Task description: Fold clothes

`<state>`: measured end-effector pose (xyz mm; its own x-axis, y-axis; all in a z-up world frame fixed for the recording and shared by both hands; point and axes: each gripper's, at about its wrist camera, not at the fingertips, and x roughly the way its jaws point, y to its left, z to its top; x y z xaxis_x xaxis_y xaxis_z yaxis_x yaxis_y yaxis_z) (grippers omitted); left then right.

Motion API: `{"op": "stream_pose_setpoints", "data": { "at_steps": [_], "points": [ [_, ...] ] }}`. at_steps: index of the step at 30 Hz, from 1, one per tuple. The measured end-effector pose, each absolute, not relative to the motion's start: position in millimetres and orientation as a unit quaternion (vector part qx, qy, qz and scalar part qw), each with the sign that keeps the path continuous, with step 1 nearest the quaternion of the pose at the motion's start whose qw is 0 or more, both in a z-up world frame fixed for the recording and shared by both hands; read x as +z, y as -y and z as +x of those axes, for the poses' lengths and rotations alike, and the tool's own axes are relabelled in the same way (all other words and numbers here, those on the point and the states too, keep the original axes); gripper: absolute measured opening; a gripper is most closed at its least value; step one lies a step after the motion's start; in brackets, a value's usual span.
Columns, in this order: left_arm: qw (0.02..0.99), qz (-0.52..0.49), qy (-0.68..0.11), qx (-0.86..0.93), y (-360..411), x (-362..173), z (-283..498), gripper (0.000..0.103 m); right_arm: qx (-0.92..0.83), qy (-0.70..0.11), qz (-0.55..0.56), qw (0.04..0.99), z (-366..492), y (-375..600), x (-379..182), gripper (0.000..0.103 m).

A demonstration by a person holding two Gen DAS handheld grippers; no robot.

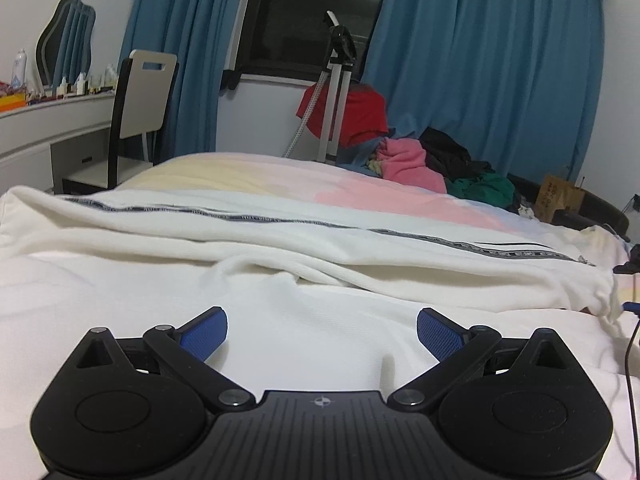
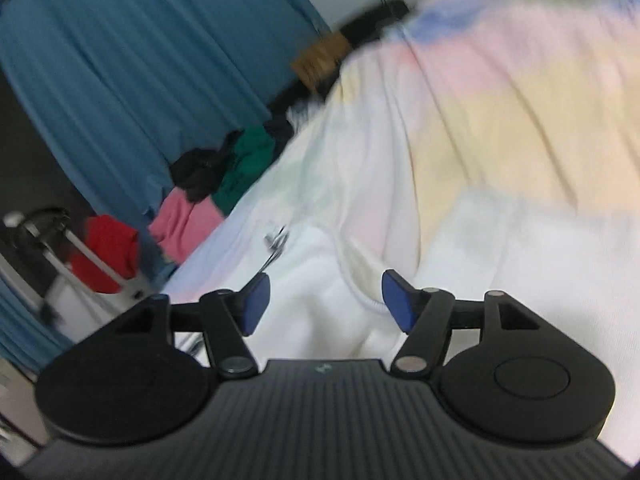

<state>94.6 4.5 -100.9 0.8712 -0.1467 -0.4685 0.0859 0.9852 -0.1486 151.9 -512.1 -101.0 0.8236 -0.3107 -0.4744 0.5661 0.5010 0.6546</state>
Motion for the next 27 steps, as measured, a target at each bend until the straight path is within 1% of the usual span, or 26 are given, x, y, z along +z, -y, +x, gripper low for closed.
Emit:
{"op": "stream_pose_setpoints", "data": {
  "at_steps": [5,6,9,12,17,19,20,21,23,24,27],
  "points": [
    [0.963,-0.067,-0.252,-0.061,-0.1,-100.5,89.6,0.102,-0.177,-0.191,0.535,0.804,149.8,501.8,-107.6,0.066],
    [0.962,-0.069,-0.256,-0.062,0.0,-101.2,88.9,0.102,-0.163,-0.212,0.555,0.788,152.6,497.5,-112.2,0.067],
    [0.960,-0.074,-0.264,-0.064,0.8,-104.1,87.8,0.102,-0.153,-0.242,0.590,0.755,162.5,486.2,-127.9,0.066],
    [0.957,-0.079,-0.273,-0.065,1.2,-107.6,88.3,0.102,-0.151,-0.243,0.596,0.751,177.8,482.4,-144.6,0.064],
    [0.955,-0.087,-0.277,-0.061,-2.0,-112.2,87.7,0.102,-0.202,-0.163,0.544,0.798,198.9,502.2,-148.8,0.063],
    [0.956,-0.088,-0.275,-0.058,-2.9,-113.3,87.1,0.102,-0.222,-0.141,0.516,0.815,205.5,512.2,-149.0,0.057],
    [0.956,-0.088,-0.274,-0.056,-3.1,-113.6,87.0,0.102,-0.227,-0.137,0.510,0.818,208.7,519.3,-150.5,0.050],
    [0.956,-0.088,-0.274,-0.056,-2.7,-113.3,87.3,0.102,-0.232,-0.131,0.507,0.819,210.8,524.5,-152.0,0.036],
    [0.957,-0.086,-0.272,-0.056,-1.6,-112.6,88.0,0.102,-0.234,-0.125,0.505,0.821,214.9,529.8,-152.9,0.018],
    [0.958,-0.081,-0.268,-0.057,0.3,-111.2,88.0,0.102,-0.233,-0.124,0.503,0.823,217.2,531.6,-152.5,0.014],
    [0.963,-0.064,-0.256,-0.061,5.9,-106.5,87.2,0.102,-0.241,-0.117,0.466,0.843,216.1,530.0,-137.1,0.010]
  ]
}}
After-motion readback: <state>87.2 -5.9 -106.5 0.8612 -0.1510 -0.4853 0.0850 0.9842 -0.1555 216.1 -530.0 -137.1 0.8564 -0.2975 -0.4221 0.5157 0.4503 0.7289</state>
